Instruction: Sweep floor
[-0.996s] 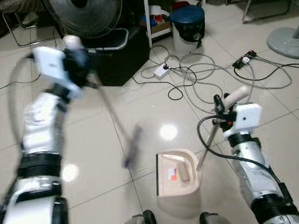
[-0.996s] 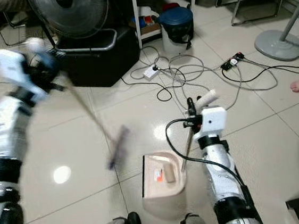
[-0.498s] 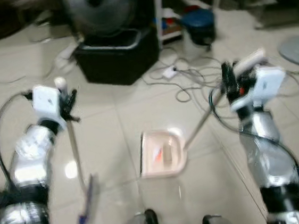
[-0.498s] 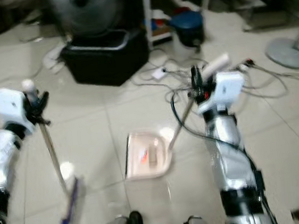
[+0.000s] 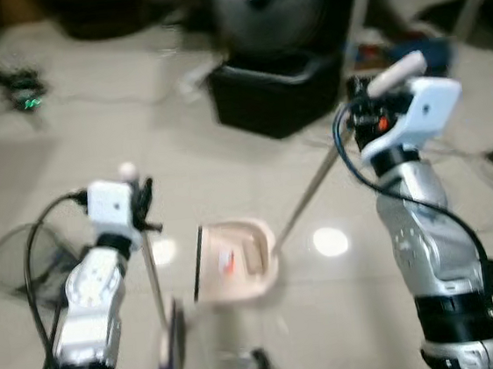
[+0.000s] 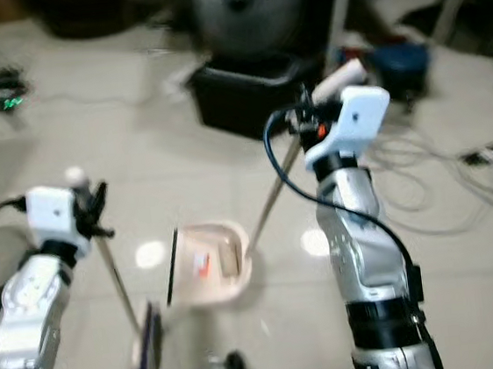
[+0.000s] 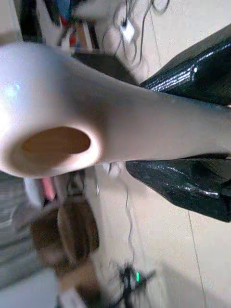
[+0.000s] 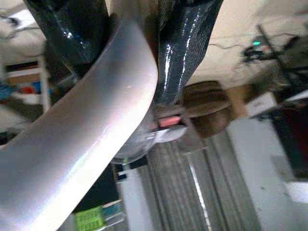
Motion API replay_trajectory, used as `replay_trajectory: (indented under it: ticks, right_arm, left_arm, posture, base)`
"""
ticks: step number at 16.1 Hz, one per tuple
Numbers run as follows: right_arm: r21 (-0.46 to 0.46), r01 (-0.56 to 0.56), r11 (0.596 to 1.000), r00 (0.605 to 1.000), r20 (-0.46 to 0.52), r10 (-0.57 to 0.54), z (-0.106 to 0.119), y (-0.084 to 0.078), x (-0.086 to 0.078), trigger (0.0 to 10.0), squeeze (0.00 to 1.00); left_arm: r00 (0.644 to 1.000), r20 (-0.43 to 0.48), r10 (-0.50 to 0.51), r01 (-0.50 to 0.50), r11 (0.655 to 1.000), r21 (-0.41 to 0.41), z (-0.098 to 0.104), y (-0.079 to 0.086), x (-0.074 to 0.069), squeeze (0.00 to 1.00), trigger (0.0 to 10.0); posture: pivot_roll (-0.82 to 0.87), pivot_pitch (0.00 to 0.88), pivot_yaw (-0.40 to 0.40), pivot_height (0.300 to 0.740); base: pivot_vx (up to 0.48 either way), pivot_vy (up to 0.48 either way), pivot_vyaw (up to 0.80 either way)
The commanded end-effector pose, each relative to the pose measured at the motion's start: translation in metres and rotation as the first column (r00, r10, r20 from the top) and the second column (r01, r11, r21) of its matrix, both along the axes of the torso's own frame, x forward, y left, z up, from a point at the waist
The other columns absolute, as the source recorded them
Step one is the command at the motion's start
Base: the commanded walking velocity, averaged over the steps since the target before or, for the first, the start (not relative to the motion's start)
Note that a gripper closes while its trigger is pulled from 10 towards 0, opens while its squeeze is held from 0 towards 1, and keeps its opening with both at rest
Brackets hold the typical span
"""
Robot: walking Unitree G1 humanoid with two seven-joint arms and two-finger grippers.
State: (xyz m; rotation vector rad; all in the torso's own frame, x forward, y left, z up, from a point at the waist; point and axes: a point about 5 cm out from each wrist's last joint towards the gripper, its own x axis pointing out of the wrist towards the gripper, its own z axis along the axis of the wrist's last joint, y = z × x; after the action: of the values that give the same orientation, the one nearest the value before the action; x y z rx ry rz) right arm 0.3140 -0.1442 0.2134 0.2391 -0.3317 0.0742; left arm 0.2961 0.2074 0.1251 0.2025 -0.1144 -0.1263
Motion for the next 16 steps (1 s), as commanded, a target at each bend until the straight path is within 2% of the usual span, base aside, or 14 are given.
replay_trajectory:
  ticks: [1, 6, 14, 16]
  right_arm:
    - [0.05, 0.034, 0.998, 0.998, 0.042, -0.036, 0.013, -0.007, -0.005, 10.0, 0.0]
    - [0.04, 0.066, 0.997, 0.996, 0.05, -0.068, 0.023, -0.012, -0.005, 10.0, 0.0]
    - [-0.016, 0.073, 0.997, 0.995, 0.074, -0.071, 0.036, -0.008, 0.001, 10.0, 0.0]
    - [-0.029, 0.075, 0.997, 0.994, 0.085, -0.072, 0.038, -0.006, 0.002, 10.0, 0.0]
  left_arm:
    - [0.999, 0.031, -0.028, 0.027, 0.999, 0.019, 0.009, -0.01, -0.002, 0.0, 10.0]
    - [0.998, 0.031, -0.051, 0.051, 0.999, 0.001, 0.009, -0.028, -0.009, 0.0, 10.0]
    - [1.0, 0.008, -0.009, 0.009, 0.999, -0.036, 0.007, -0.033, -0.015, 0.0, 10.0]
    - [1.0, 0.002, 0.003, -0.003, 0.999, -0.037, 0.005, -0.032, -0.015, 0.0, 10.0]
  posture:
    - [-0.04, 0.043, 0.096, 0.74]
    - [-0.04, 0.04, 0.099, 0.74]
    - [-0.03, 0.032, 0.087, 0.74]
    - [-0.04, 0.028, 0.079, 0.74]
  base:
    - [0.0, 0.0, 0.8]
    - [0.049, 0.0, 0.8]
    - [0.35, 0.0, 0.8]
    - [0.398, 0.0, 0.0]
